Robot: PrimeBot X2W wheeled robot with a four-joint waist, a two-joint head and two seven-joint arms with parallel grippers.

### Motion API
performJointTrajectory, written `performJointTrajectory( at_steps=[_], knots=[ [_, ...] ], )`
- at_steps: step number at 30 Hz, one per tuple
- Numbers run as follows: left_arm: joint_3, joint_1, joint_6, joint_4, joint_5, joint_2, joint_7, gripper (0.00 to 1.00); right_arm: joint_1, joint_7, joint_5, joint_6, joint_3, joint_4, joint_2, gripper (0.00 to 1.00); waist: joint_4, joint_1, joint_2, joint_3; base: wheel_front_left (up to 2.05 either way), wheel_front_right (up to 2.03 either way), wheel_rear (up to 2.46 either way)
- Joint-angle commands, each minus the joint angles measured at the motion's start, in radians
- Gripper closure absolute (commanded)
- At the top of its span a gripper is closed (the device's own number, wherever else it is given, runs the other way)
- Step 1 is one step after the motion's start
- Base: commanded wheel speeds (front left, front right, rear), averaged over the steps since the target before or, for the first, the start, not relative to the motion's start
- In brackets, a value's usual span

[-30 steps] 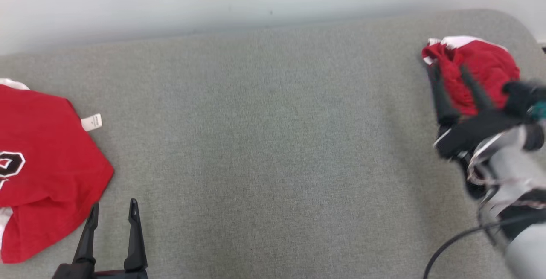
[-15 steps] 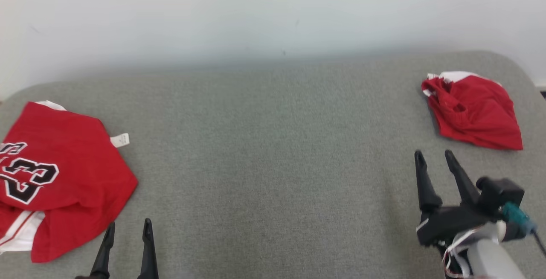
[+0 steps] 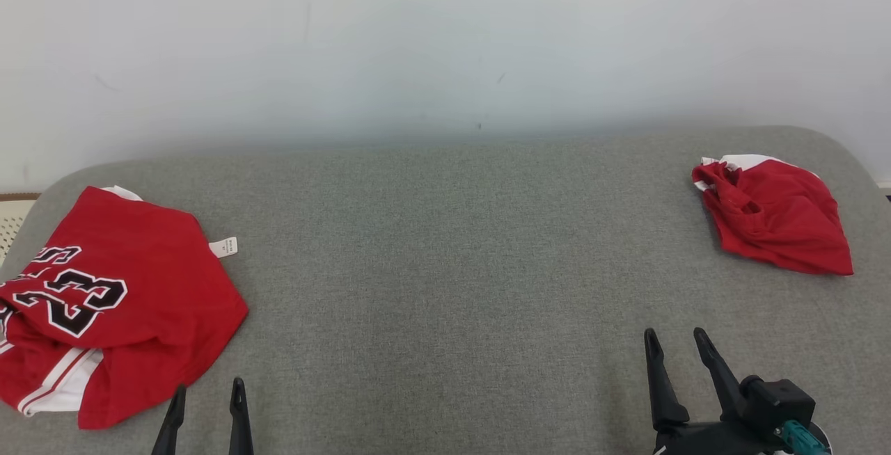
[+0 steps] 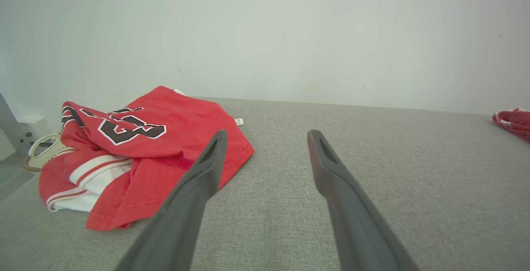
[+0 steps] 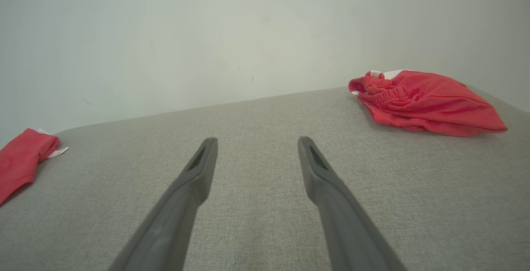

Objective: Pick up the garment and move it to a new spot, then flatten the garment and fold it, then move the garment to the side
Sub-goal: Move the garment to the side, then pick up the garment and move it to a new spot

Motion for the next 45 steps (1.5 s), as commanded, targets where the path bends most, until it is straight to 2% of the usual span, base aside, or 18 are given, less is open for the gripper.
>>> performJointTrajectory(
  at_steps=[1,14,33,38,45],
  knots=[
    [0.005,0.024,0.002,0.005,0.002,-0.003,-0.003,0.00,0.024,0.006,-0.014,0.000,-0.001,-0.016,0.005,0.00,-0.001,0.0001,0.0001,-0.005,0.00,0.00,0.00],
    [0.013,0.017,0.009,0.027,0.018,0.009,-0.003,0.00,0.059,0.054,-0.027,0.000,0.005,-0.082,0.001,0.00,-0.005,0.0001,0.0001,-0.012,0.00,0.00,0.00],
    [0.011,0.019,0.011,0.027,0.026,0.014,-0.004,0.00,0.066,0.054,-0.025,0.000,-0.001,-0.078,0.006,0.00,0.002,0.0001,0.0001,-0.007,0.00,0.00,0.00],
    [0.011,0.015,0.011,0.029,0.025,0.017,-0.004,0.00,0.071,0.056,-0.027,0.000,-0.007,-0.077,0.011,0.00,0.026,0.0001,0.0001,-0.006,0.00,0.00,0.00],
    [0.014,0.017,0.016,0.034,0.022,0.020,-0.004,0.00,0.067,0.052,-0.017,0.000,0.004,-0.067,0.012,0.00,0.096,0.0001,0.0001,-0.005,0.00,0.00,0.00]
  ],
)
